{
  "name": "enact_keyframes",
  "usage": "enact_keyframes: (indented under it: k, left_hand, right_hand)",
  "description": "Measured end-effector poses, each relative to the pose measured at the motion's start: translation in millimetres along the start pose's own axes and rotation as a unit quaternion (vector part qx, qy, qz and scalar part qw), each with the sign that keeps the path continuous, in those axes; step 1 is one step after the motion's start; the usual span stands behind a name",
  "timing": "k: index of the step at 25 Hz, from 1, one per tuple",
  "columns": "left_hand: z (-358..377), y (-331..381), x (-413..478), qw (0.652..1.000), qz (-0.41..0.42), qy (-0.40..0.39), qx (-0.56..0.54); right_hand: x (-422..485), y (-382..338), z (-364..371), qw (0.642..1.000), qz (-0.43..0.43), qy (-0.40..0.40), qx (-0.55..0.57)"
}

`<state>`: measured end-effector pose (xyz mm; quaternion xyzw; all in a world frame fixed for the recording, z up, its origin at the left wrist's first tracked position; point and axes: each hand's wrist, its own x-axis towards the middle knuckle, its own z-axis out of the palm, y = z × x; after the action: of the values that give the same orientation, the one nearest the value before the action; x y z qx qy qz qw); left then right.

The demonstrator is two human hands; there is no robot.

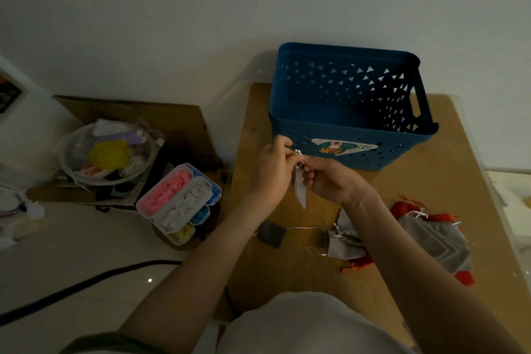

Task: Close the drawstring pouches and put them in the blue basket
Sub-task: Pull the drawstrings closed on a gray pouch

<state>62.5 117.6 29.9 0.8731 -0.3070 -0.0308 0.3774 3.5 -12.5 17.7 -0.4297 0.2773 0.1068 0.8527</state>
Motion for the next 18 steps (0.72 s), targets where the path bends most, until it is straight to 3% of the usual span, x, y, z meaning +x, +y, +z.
enact_keyframes:
  k: [2, 9, 11, 14, 18]
  left_hand:
    - [5.9, -5.8, 3.5, 0.995, -0.06, 0.007, -0.084]
    - [13.9, -9.8, 14.4, 0.999, -0.025, -0.02, -0.012]
    - [15.2, -11.6, 17.8, 0.997, -0.045, -0.044, -0.053]
    - [18.6, -16.3, 21.9, 0.961, -0.162, -0.145, -0.168]
    - [30.1, -33.5, 24.3, 0.95, -0.188, -0.192, -0.161]
  right_hand:
    - [1.9, -0.3, 0.5, 1.0, -0.01, -0.003, 0.006]
    - [15.2, 1.7, -5.8, 0.999, -0.006, -0.015, 0.032]
    - [20.8, 2.3, -10.0, 0.999, 0.0, 0.011, 0.051]
    - [33.8, 6.8, -21.9, 0.993, 0.008, 0.083, 0.084]
    - [44.3, 17.9, -29.1, 0.989, 0.007, 0.139, 0.053]
